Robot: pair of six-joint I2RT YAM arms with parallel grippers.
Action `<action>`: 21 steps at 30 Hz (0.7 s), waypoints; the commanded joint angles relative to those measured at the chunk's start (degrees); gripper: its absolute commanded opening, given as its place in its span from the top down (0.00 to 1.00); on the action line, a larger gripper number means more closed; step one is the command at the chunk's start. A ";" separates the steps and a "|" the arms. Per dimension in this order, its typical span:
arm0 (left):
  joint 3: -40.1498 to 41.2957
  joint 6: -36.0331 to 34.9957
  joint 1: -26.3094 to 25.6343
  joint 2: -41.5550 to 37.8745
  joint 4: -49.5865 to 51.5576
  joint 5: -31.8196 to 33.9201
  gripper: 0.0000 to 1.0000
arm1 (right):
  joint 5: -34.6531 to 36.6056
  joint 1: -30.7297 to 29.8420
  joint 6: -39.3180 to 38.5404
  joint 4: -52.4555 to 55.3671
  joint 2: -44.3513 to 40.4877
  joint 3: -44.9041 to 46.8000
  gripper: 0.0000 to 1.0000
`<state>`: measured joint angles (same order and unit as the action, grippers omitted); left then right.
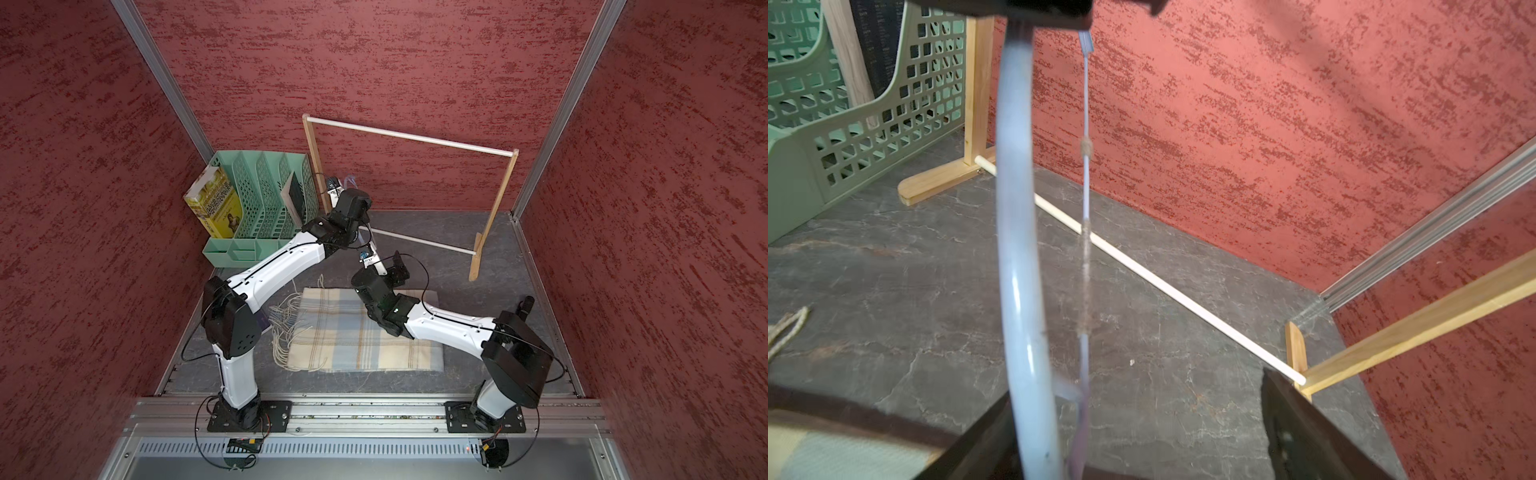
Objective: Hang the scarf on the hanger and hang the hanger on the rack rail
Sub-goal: Pick up the hanger from the clothesline, then hang the scarf on the hanger.
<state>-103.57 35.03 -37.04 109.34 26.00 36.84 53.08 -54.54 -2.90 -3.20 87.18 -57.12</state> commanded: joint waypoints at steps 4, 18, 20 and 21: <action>5.71 -8.21 0.55 -6.91 3.71 -3.08 1.00 | -4.83 -1.21 19.68 30.70 -17.20 4.30 0.02; 20.16 -7.82 -9.97 -25.25 13.55 -6.20 0.97 | -27.78 -1.53 35.35 35.69 -37.02 19.15 0.02; 22.92 -5.07 -13.42 -27.18 14.60 -7.05 0.97 | -23.93 -0.90 36.34 39.79 -35.96 17.28 0.04; 24.27 -2.78 -15.51 -27.85 15.17 -7.23 0.96 | -22.83 -0.31 37.32 42.03 -35.48 16.23 0.05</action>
<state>-81.38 28.23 -49.50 83.11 39.13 30.06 28.36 -55.68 31.57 35.88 51.20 -38.22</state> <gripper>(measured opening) 0.143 0.952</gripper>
